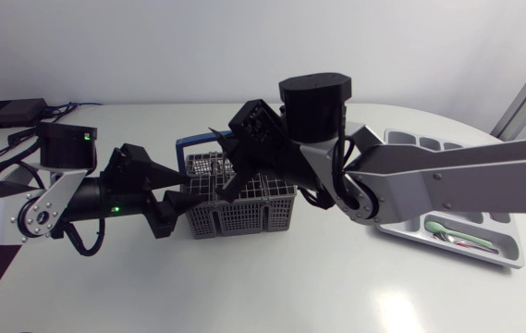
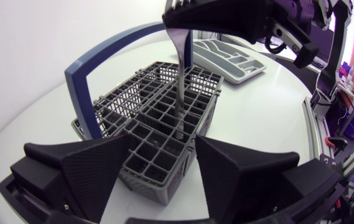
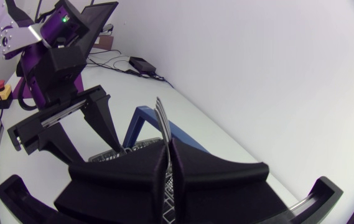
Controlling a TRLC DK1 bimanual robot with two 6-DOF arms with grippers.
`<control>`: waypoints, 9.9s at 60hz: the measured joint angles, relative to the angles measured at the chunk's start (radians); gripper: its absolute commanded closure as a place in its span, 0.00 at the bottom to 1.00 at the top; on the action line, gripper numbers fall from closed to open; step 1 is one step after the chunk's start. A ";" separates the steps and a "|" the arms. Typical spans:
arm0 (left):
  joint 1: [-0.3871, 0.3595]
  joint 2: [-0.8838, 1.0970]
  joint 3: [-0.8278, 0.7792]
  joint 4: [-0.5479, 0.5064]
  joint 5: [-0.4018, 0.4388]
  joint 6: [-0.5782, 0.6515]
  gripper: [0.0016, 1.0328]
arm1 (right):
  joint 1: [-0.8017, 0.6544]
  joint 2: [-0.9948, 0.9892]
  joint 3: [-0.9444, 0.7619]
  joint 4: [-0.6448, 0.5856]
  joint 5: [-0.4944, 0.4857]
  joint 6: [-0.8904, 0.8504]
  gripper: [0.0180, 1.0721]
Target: Unload the cutlery basket into the drawer organizer.
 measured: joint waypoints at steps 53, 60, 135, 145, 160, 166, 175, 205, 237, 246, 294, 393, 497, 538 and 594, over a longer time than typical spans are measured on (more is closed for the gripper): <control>-0.033 0.045 -0.002 0.011 -0.020 0.000 0.11 | 0.032 -0.179 -0.070 0.077 0.134 0.049 0.95; -0.034 0.045 -0.002 0.014 -0.022 0.000 0.11 | 0.030 -0.215 -0.073 0.055 0.130 0.049 0.95; -0.063 -0.076 0.117 -0.261 0.483 -0.042 0.10 | -0.163 -0.364 0.083 -0.391 -0.435 0.381 0.95; -0.093 -0.046 0.122 -0.278 0.501 -0.042 0.11 | -0.163 -0.362 0.083 -0.391 -0.451 0.403 0.95; -0.101 -0.019 0.168 -0.296 0.528 -0.042 0.30 | -0.164 -0.362 0.083 -0.391 -0.475 0.415 0.95; -0.101 -0.015 0.181 -0.302 0.543 -0.042 0.42 | -0.165 -0.362 0.083 -0.391 -0.478 0.415 0.95; -0.102 -0.012 0.182 -0.303 0.549 -0.042 0.82 | -0.171 -0.362 0.083 -0.397 -0.485 0.416 0.95; -0.105 -0.018 0.190 -0.328 0.562 -0.053 0.93 | -0.179 -0.362 0.083 -0.389 -0.495 0.429 0.47; -0.136 -0.118 0.189 -0.232 0.317 -0.133 0.94 | -0.209 -0.412 0.083 -0.386 -0.389 0.433 0.19; -0.165 -0.118 0.177 -0.215 0.277 -0.140 0.95 | -0.211 -0.412 0.083 -0.386 -0.387 0.434 0.19; -0.460 0.016 0.081 -0.289 -0.239 0.237 0.33 | -0.261 -0.488 -0.024 -0.507 -0.424 0.322 0.18; -0.564 0.578 0.356 -0.039 -0.537 0.261 0.29 | -0.592 -0.807 -0.391 -0.592 -0.643 0.110 0.18; -0.438 0.429 0.652 -0.245 -0.273 -0.346 0.91 | -0.819 -0.866 -0.412 -0.620 -0.723 0.230 0.19; -0.414 0.385 0.863 -0.146 -0.405 -0.728 0.91 | -0.447 -0.358 -0.055 -0.482 -0.345 0.576 0.19; -0.347 0.448 0.874 0.053 -0.372 -0.988 0.93 | -0.294 -0.104 0.100 -0.269 -0.102 0.710 0.35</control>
